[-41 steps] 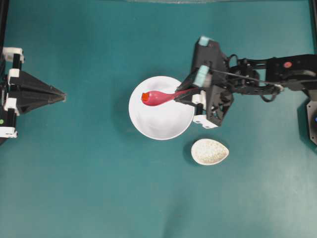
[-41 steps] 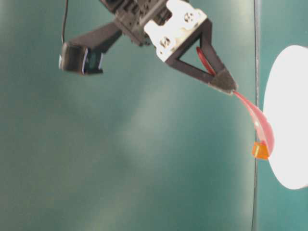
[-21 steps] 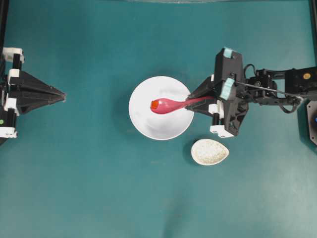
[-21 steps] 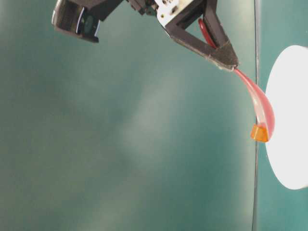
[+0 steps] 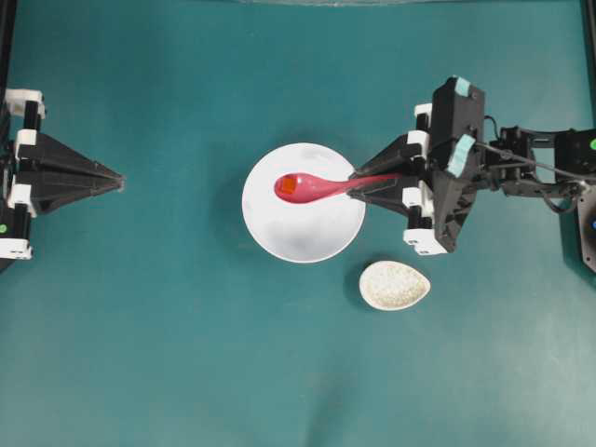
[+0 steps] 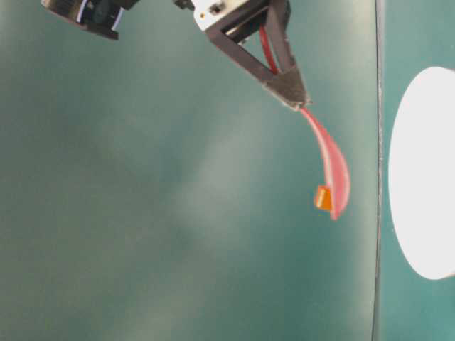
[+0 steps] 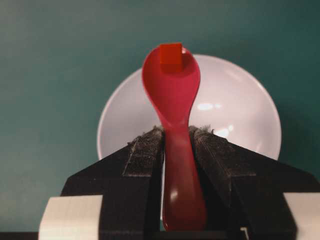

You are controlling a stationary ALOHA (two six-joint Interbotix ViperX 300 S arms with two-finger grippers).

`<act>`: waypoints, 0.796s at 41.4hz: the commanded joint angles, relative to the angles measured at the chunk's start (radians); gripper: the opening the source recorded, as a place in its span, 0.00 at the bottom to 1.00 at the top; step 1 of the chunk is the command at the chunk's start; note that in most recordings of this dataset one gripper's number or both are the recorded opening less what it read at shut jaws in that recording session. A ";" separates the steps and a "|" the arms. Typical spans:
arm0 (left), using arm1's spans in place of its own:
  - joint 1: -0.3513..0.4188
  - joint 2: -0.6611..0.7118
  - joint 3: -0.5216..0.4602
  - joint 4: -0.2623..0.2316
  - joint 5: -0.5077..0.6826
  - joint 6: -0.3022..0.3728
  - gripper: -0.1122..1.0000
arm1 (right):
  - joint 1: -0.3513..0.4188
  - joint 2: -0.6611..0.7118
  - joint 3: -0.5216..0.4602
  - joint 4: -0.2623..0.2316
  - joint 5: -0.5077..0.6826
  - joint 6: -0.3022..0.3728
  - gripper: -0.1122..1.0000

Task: Grip the spoon and scoop the red block from the bowl with right arm.
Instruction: 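Raise the spoon with the red cube and pull it back rightward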

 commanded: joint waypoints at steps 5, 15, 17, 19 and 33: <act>0.002 0.008 -0.021 0.002 -0.005 -0.002 0.10 | 0.003 -0.064 -0.018 0.002 -0.008 0.002 0.33; 0.002 0.008 -0.023 0.002 0.000 -0.002 0.10 | 0.003 -0.110 -0.008 0.002 -0.005 0.009 0.33; 0.002 0.008 -0.023 0.002 0.000 -0.002 0.10 | 0.003 -0.112 -0.009 0.002 -0.005 0.009 0.33; 0.002 0.008 -0.023 0.003 0.000 -0.002 0.10 | 0.003 -0.114 -0.011 0.002 -0.005 0.009 0.33; 0.002 0.008 -0.025 0.003 0.000 -0.002 0.10 | 0.003 -0.114 -0.025 0.002 -0.005 0.011 0.33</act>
